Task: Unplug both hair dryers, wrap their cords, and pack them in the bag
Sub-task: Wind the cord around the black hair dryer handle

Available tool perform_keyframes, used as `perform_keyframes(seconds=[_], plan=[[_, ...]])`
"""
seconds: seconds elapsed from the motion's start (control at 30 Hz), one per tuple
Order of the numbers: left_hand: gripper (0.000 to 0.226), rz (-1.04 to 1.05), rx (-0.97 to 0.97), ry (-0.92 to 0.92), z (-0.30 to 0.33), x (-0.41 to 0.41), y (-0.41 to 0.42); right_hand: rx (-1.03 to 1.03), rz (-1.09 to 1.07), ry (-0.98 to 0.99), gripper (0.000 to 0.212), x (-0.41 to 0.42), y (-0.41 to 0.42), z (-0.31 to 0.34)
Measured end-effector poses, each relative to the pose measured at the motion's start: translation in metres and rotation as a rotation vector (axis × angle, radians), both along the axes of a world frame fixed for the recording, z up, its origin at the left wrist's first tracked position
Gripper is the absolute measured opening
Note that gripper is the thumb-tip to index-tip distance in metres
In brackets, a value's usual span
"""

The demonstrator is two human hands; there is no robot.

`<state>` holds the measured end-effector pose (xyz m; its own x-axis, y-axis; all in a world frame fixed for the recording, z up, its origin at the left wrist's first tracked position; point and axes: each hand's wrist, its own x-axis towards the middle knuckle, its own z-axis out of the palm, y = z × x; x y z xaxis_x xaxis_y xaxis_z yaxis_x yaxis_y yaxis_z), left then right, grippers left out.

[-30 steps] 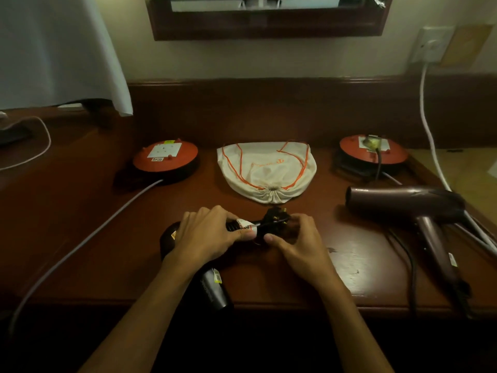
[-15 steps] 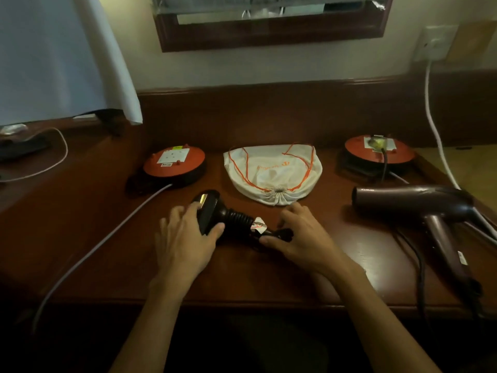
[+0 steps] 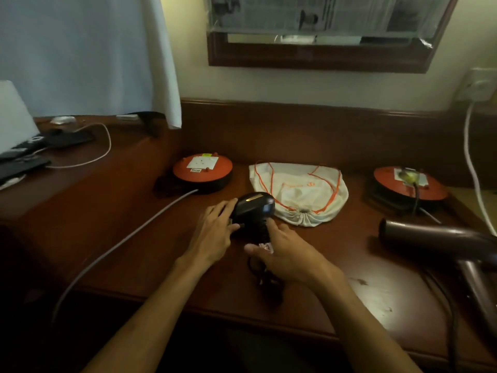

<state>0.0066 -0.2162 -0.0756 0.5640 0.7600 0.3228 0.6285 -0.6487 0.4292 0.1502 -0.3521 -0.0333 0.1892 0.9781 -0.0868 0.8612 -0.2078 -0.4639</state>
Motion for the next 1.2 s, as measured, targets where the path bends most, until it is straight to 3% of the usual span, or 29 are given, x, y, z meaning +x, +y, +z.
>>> perform_keyframes(seconds=[0.1,0.27,0.73,0.97,1.2], plan=[[0.062,-0.036,0.002,-0.064,-0.007,-0.005,0.011,0.166,0.014,-0.045,0.091,0.017,0.028,0.005],[0.062,-0.089,0.036,-0.081,-0.009,-0.017,0.035,0.261,0.055,0.113,0.082,0.018,0.069,-0.027],[0.072,-0.037,0.063,0.200,-0.017,-0.055,0.145,0.368,-0.077,0.120,0.075,-0.042,0.168,-0.051],[0.073,-0.075,-0.042,0.156,-0.015,-0.055,0.150,0.455,-0.088,0.164,0.068,-0.041,0.174,-0.062],[0.083,0.084,-0.128,0.078,0.031,-0.042,0.102,0.576,-0.201,0.424,0.054,-0.039,0.136,-0.052]])
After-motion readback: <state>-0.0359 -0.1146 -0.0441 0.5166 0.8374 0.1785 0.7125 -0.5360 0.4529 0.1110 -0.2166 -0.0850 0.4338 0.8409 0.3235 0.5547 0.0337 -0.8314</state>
